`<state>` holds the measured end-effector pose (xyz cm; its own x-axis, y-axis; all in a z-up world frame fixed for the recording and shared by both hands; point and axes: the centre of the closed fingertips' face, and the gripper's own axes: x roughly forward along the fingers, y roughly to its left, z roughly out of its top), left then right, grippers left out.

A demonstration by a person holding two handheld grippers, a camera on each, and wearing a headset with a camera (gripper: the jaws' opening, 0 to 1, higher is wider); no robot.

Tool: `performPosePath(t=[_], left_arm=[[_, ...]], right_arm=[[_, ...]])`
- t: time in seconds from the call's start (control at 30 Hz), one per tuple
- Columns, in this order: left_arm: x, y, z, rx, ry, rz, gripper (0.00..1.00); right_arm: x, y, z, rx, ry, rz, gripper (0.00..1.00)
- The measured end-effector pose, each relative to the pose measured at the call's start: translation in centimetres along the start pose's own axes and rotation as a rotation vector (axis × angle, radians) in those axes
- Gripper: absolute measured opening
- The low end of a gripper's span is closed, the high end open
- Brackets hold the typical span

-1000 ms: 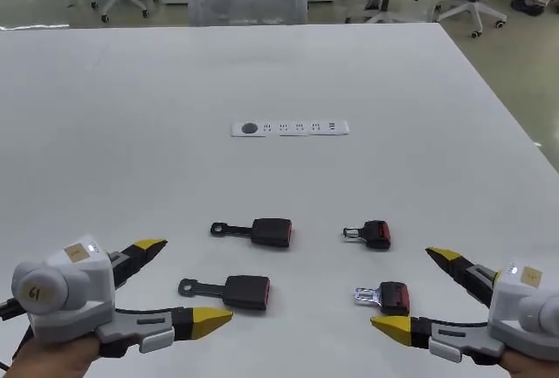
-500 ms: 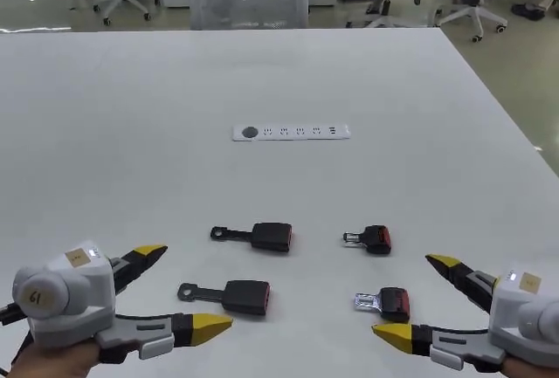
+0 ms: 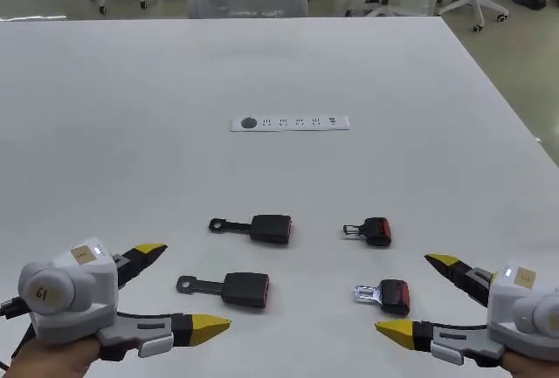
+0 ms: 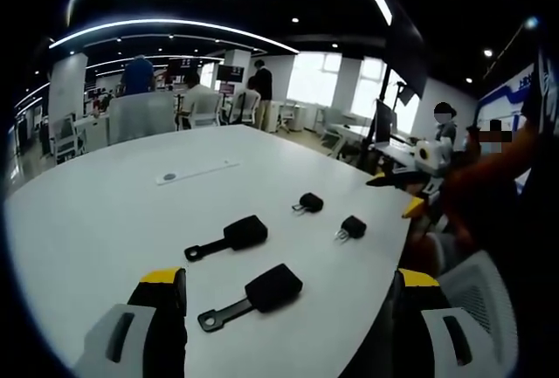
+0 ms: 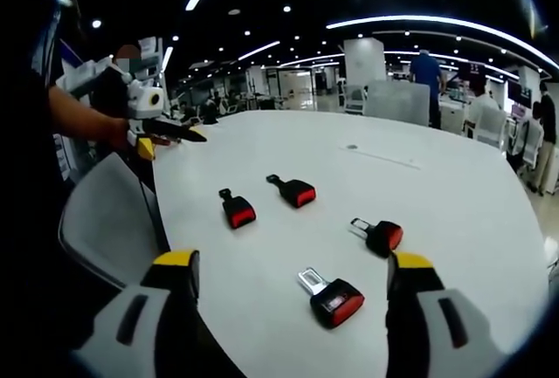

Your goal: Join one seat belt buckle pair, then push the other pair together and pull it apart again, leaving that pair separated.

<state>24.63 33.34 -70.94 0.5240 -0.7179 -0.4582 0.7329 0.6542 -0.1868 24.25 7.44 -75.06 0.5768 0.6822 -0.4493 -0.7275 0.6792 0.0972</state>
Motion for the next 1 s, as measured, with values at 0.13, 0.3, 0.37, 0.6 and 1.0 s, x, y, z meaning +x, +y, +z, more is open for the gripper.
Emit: performPosePath(t=[0.13,0.3,0.37,0.6,1.0], left_arm=[[0.4,0.4,-0.7,0.013,0.034,0.005,1.00],[1.2,0.6,-1.0,0.008,0.041,-0.006,0.99],[1.5,0.7,-1.3,0.007,0.054,-0.013,0.99],[2.7,1.1,-2.1,0.010,0.086,-0.033,0.96],[5.2,2.1,-4.2,0.030,0.171,-0.085,0.91]], right_arm=[[0.1,-0.4,-0.6,0.000,0.028,0.001,0.88],[0.3,-0.8,-1.1,-0.002,0.052,0.007,0.87],[0.5,-0.9,-1.3,-0.006,0.066,0.012,0.86],[1.3,-1.6,-2.0,-0.028,0.114,0.039,0.83],[3.1,-3.1,-3.8,-0.048,0.190,0.081,0.81]])
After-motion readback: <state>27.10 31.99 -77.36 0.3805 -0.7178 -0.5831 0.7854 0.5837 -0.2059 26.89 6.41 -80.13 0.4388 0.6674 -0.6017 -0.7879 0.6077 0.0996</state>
